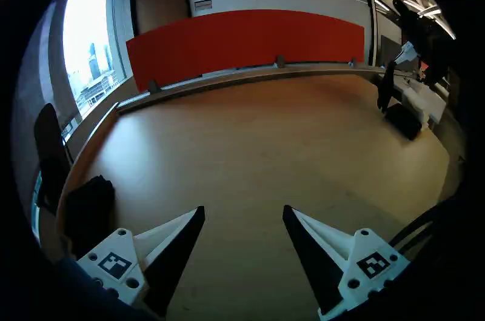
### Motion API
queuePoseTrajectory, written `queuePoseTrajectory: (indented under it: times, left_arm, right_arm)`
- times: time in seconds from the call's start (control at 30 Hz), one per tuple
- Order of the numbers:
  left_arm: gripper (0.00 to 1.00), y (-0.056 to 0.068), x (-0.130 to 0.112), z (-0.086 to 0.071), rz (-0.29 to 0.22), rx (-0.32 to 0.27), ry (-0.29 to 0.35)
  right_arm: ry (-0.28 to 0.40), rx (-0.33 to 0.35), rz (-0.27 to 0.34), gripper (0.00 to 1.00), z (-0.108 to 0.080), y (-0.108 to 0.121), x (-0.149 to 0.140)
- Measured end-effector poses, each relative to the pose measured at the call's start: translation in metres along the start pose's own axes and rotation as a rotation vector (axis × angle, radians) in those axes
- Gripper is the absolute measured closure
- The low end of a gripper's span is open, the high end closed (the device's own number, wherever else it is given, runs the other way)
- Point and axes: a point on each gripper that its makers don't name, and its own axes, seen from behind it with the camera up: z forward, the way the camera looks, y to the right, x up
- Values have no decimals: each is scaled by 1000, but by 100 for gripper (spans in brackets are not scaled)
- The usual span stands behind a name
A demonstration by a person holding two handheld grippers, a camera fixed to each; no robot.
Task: Fold towel
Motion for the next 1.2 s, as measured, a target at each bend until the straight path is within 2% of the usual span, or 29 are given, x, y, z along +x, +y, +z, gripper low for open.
queuePoseTrajectory:
  times: [0.37, 0.77, 1.2]
  left_arm:
    - [4, 6, 5, 0, 12, -13, 7]
    - [4, 11, 3, -1, 21, -27, 9]
    - [4, 14, 1, -3, 31, -35, 10]
  right_arm:
    - [-25, -10, 3, 95, -11, 2, -23]
    - [-102, -42, 37, 95, -29, 8, -83]
    - [-180, -59, 61, 95, -37, 3, -137]
